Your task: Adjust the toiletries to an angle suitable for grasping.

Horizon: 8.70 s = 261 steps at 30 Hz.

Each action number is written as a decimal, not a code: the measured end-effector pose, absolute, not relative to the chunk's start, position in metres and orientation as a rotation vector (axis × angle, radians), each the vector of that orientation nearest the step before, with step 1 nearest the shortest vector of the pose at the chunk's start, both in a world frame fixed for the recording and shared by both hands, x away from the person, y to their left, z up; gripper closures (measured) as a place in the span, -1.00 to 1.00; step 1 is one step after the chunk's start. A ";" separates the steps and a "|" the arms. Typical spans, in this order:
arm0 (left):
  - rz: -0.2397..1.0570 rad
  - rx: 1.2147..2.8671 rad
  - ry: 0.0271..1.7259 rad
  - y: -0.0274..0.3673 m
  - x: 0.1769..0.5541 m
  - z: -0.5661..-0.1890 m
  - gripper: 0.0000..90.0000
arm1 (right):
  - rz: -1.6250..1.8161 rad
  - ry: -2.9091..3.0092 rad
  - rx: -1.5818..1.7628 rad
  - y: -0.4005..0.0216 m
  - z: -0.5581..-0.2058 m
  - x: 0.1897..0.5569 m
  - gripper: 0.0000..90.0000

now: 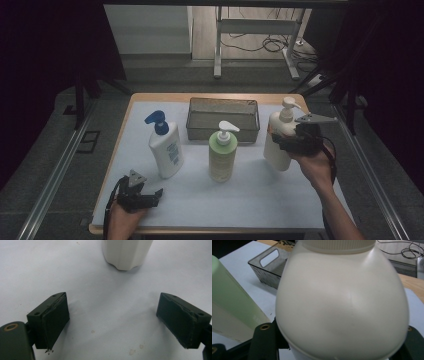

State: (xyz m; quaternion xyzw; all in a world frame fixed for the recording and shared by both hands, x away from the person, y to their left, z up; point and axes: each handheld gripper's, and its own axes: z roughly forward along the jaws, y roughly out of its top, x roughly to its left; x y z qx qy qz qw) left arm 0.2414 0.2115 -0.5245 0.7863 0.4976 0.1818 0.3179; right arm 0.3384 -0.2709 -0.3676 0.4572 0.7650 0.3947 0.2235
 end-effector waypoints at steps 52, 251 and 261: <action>0.478 2.071 1.305 0.212 0.242 -0.525 -0.76 | 1.172 2.106 1.160 -0.190 -0.324 0.409 -0.18; 0.476 2.073 1.306 0.212 0.241 -0.524 -0.76 | 0.980 2.298 1.331 -0.162 -0.458 0.487 1.00; 0.475 2.072 1.308 0.212 0.241 -0.525 -0.76 | 1.001 2.334 1.301 -0.152 -0.459 0.488 1.00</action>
